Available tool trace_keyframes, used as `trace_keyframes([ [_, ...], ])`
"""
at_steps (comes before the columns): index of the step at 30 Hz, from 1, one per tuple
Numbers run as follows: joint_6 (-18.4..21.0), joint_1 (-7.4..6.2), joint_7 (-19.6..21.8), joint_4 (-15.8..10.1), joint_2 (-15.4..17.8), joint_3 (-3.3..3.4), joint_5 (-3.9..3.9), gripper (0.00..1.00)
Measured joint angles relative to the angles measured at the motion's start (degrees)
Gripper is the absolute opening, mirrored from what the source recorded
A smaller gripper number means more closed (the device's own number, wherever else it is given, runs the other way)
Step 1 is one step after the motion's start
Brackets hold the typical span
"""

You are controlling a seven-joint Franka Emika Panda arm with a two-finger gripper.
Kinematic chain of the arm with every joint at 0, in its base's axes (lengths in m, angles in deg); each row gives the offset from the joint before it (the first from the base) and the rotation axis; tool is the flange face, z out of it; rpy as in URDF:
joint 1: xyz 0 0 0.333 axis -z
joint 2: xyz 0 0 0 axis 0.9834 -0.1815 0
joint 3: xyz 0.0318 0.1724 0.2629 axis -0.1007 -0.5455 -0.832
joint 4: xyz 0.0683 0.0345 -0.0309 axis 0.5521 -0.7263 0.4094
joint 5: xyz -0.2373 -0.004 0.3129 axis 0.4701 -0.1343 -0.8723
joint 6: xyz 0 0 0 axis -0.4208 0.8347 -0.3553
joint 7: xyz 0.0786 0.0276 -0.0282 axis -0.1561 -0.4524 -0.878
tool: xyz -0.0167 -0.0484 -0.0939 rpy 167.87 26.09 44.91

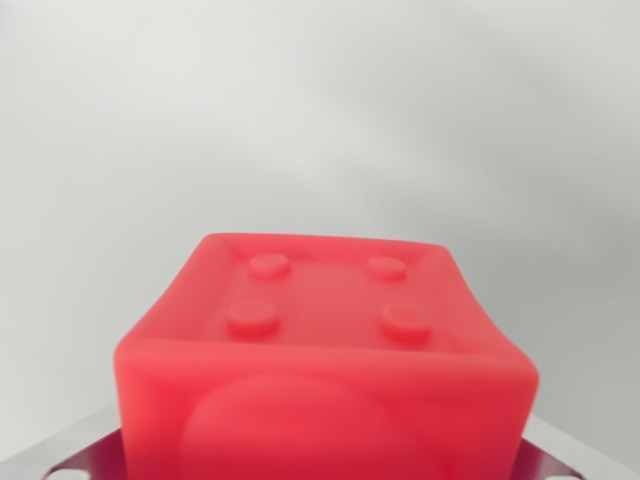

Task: Destack cube

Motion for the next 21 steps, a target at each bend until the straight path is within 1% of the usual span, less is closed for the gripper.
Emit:
trace_keyframes([
  [21,0.0,3.83,-9.7,2.1,-1.9,0.05,0.0,0.0],
])
